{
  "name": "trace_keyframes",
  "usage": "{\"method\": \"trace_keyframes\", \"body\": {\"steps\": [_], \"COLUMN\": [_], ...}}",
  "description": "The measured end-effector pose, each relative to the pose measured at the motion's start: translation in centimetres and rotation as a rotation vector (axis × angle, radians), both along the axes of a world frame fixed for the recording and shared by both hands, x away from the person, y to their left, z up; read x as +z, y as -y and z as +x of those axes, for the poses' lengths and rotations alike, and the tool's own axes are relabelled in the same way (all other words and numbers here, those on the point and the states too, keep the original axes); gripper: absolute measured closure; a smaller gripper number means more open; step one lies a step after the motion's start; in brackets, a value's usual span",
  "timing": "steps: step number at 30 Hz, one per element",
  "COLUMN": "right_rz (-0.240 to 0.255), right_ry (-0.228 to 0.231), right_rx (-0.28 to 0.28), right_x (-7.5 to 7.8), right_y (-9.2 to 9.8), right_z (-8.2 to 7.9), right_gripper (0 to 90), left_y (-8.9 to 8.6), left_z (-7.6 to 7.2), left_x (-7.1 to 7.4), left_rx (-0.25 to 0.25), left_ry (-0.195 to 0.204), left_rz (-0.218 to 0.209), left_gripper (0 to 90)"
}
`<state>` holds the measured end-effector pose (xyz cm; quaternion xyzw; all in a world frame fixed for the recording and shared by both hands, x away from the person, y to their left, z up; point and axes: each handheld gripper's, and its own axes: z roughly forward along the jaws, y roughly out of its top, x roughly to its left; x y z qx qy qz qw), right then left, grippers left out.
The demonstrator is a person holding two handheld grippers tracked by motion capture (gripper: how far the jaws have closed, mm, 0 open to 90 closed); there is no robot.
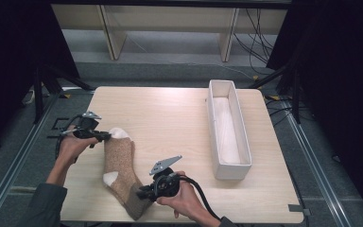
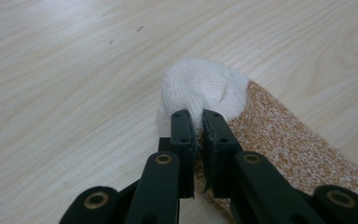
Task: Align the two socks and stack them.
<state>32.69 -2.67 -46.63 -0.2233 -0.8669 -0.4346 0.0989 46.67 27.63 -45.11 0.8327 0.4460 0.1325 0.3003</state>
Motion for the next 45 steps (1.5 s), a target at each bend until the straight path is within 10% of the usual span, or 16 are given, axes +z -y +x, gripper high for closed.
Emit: {"method": "trace_keyframes", "body": {"steps": [3,9,19,32,45], "right_rz": [-0.071,-0.134,-0.131,-0.145,-0.184], "right_ry": [0.067,0.041,0.025,0.055,0.021], "right_rx": [-0.011,-0.014,-0.05,-0.046,-0.041], "right_x": [-0.2,-1.4,-1.3,-0.6,-2.1], "right_y": [0.1,0.1,1.0,2.2,1.4], "right_z": [0.1,-0.1,0.2,-0.6,-1.0], "right_gripper": [76.8,74.4,59.9,55.1,46.8], "left_y": [0.7,1.3,0.1,1.5,1.8], "left_z": [0.3,0.7,-0.7,-6.3,-8.7], "left_x": [-0.6,-1.4,-0.3,0.0,-1.9], "left_rx": [-0.013,-0.017,0.072,-0.087,-0.139], "left_ry": [0.009,-0.022,0.046,0.108,0.058], "left_rz": [0.019,0.061,-0.051,-0.143,-0.075], "left_gripper": [82.1,75.7,51.4,82.1,89.0]}}
